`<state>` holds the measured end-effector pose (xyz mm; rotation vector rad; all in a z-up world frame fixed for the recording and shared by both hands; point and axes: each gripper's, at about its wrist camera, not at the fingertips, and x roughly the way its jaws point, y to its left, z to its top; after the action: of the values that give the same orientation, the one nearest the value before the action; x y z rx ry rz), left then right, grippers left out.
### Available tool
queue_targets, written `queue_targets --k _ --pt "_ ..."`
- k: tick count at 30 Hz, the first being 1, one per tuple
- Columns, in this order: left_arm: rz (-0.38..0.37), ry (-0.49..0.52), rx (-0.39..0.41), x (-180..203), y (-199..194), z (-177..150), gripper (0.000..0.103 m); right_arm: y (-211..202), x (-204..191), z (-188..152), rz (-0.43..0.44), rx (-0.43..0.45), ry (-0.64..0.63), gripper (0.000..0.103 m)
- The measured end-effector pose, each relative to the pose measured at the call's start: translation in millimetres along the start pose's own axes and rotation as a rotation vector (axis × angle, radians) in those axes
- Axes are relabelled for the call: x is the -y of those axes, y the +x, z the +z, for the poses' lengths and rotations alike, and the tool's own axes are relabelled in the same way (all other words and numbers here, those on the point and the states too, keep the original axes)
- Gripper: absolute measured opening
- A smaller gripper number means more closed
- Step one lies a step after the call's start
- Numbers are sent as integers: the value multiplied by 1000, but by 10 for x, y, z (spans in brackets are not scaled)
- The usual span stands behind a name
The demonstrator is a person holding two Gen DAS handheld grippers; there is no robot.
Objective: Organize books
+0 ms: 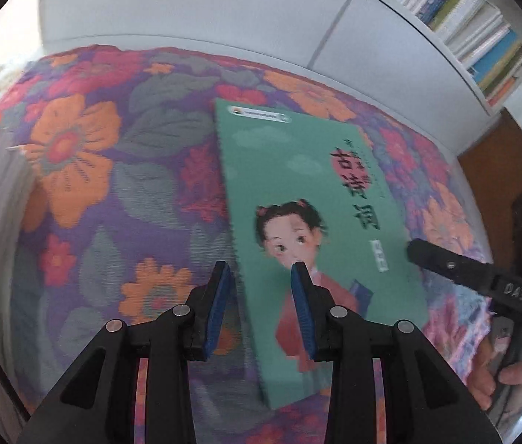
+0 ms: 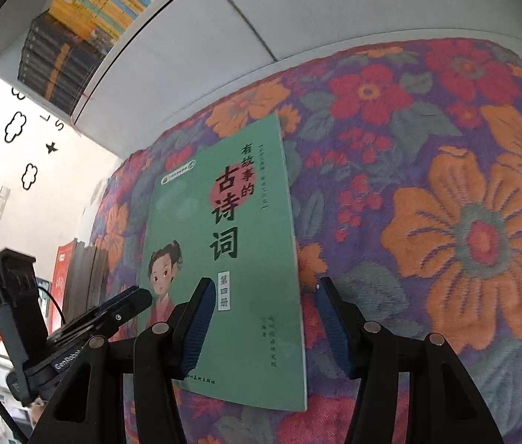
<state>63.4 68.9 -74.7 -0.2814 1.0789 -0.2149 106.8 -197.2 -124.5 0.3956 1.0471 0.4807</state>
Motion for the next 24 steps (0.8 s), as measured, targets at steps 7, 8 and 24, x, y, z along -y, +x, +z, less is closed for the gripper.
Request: queue_targets --k 7,8,24 --pt "27 88 -28 115 -97 -147 32 31 -234 -128 -55 -45 -77 59" --pt "22 95 -39 115 -147 -220 32 13 -253 -170 -57 -54 -81 60" --pt "-152 214 -200 55 -638 -1089 32 -532 -250 -1465 8 -278 -184 64"
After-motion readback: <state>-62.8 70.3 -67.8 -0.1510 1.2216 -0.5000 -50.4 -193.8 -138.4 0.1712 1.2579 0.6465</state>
